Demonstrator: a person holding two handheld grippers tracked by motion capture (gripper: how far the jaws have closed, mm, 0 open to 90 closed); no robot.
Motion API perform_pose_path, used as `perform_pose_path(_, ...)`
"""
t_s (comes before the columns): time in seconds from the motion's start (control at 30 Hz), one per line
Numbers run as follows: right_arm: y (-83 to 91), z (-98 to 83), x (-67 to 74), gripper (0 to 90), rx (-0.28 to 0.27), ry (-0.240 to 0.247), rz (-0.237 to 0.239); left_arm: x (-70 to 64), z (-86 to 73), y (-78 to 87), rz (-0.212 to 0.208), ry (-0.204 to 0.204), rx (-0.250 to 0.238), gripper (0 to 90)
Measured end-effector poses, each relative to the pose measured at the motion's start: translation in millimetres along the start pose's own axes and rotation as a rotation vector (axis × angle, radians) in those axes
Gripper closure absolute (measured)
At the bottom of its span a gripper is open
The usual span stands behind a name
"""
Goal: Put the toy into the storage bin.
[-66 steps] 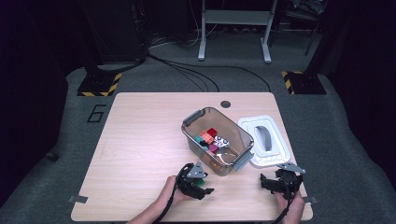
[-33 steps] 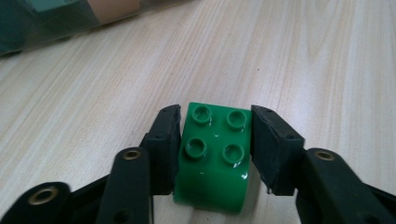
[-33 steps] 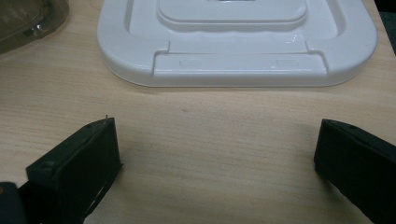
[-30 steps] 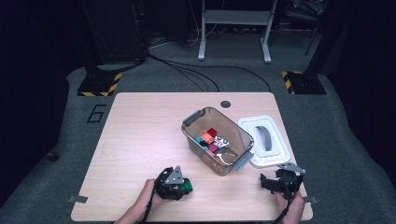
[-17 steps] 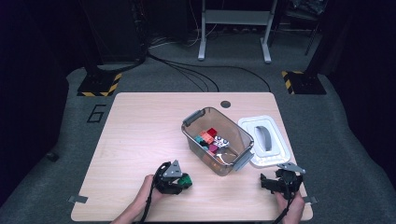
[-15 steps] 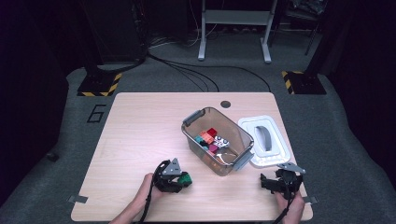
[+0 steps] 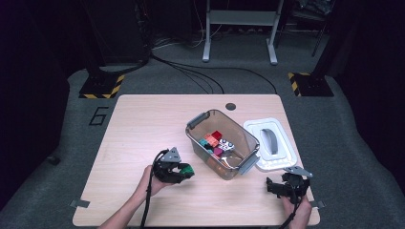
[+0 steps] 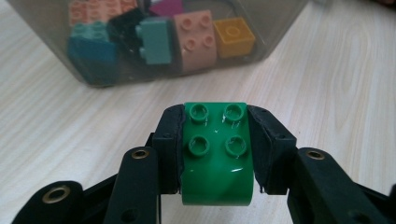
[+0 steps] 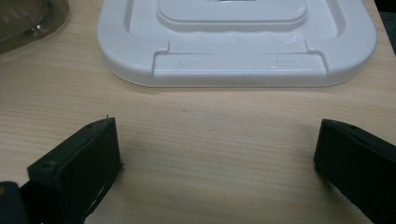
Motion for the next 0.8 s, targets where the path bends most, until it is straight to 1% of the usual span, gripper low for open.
perform_pose_path(0.03, 0.0, 0.1, 0.0, 0.0, 0.0, 0.0, 0.0, 1.7, 1.5, 2.7, -0.004, 0.008, -0.001, 59.2)
perform_pose_path(0.2, -0.1, 0.1, -0.3, 0.0, -0.001, 0.002, -0.001, 8.7, 9.8, 15.1, 0.005, 0.018, -0.013, 59.2)
perform_pose_path(0.27, -0.1, 0.0, -0.1, 0.0, 0.0, 0.0, -0.001, 9.8, 11.5, 17.1, 0.011, 0.017, -0.016, 59.2)
perform_pose_path(0.3, -0.1, -0.1, -0.2, 0.0, 0.0, 0.0, -0.002, 11.7, 14.8, 20.8, 0.013, 0.019, -0.018, 59.2)
perform_pose_path(0.4, -0.2, -0.1, -0.8, 0.0, -0.002, 0.007, -0.003, 13.2, 18.1, 24.1, 0.011, 0.019, -0.017, 59.2)
perform_pose_path(0.5, -0.2, -0.1, -0.8, 0.0, -0.002, 0.007, -0.003, 15.8, 25.2, 30.1, 0.019, 0.023, -0.021, 59.2)
perform_pose_path(0.6, -0.2, -0.1, -0.9, 0.0, -0.002, 0.008, -0.003, 17.3, 31.9, 35.7, 0.023, 0.014, -0.027, 59.2)
perform_pose_path(0.63, -0.1, 0.0, -0.3, 0.0, 0.0, -0.001, -0.002, 18.3, 34.1, 38.2, 0.026, 0.01, -0.024, 59.2)
perform_pose_path(0.7, -0.2, 0.0, -0.6, 0.0, -0.001, 0.004, -0.003, 20.1, 38.3, 41.7, 0.02, 0.01, -0.03, 59.3)
perform_pose_path(0.73, -0.1, 0.0, -0.3, 0.0, 0.0, -0.001, -0.002, 20.8, 40.3, 43.4, 0.024, 0.012, -0.031, 59.3)
perform_pose_path(0.8, -0.2, -0.1, -0.9, 0.0, -0.002, 0.007, -0.003, 22.7, 44.1, 46.9, 0.026, 0.007, -0.034, 59.2)
Point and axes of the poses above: each handheld gripper's, and its own axes: y roughly backward along the jaws, z roughly out of its top, x roughly to its left, the point moved 3 cm from there along -y, roughly forward along the jaws, and after that the axes turned 14 degrees about x, right-handed, at the moved point
